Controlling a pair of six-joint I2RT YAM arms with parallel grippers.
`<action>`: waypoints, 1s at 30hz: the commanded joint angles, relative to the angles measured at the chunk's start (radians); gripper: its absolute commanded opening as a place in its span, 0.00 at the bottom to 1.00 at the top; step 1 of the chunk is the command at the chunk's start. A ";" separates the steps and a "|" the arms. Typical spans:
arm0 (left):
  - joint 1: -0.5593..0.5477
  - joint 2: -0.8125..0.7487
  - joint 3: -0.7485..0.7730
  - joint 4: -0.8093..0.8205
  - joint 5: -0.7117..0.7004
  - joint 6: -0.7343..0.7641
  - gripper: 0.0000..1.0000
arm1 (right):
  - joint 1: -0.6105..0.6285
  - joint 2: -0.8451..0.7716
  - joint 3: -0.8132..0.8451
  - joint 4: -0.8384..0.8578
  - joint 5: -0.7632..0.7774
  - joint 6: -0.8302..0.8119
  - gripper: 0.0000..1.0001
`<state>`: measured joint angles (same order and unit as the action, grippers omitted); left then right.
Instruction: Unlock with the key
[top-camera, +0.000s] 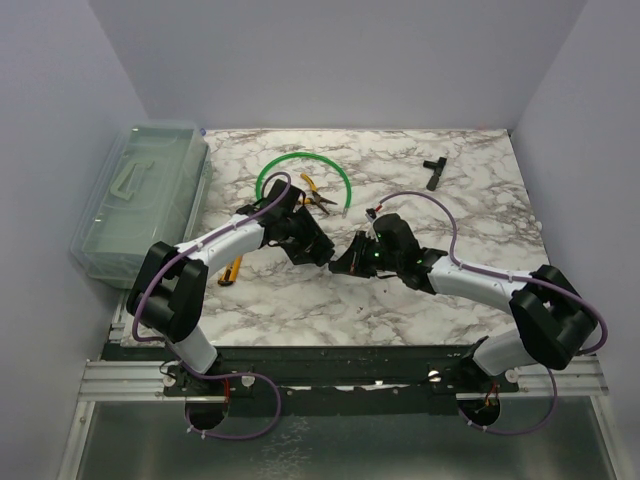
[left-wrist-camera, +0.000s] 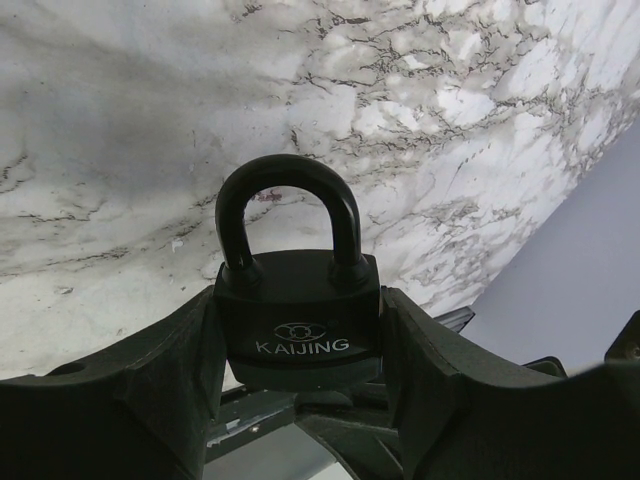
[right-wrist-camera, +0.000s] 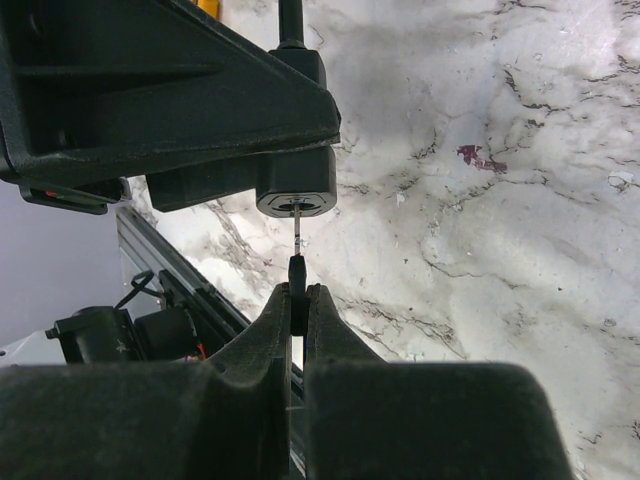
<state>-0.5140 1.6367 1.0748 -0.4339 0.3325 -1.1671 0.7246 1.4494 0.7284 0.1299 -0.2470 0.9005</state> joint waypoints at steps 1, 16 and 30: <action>-0.031 -0.031 0.025 0.014 0.043 -0.023 0.00 | -0.006 0.024 0.039 0.033 0.077 -0.001 0.00; -0.055 -0.044 0.033 0.013 0.036 -0.036 0.00 | -0.006 0.029 0.043 0.042 0.097 0.000 0.00; -0.070 -0.050 0.039 0.013 0.031 -0.045 0.00 | -0.006 0.047 0.049 0.064 0.118 0.005 0.00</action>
<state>-0.5564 1.6367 1.0824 -0.4278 0.2852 -1.1934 0.7246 1.4784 0.7467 0.1341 -0.2054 0.9005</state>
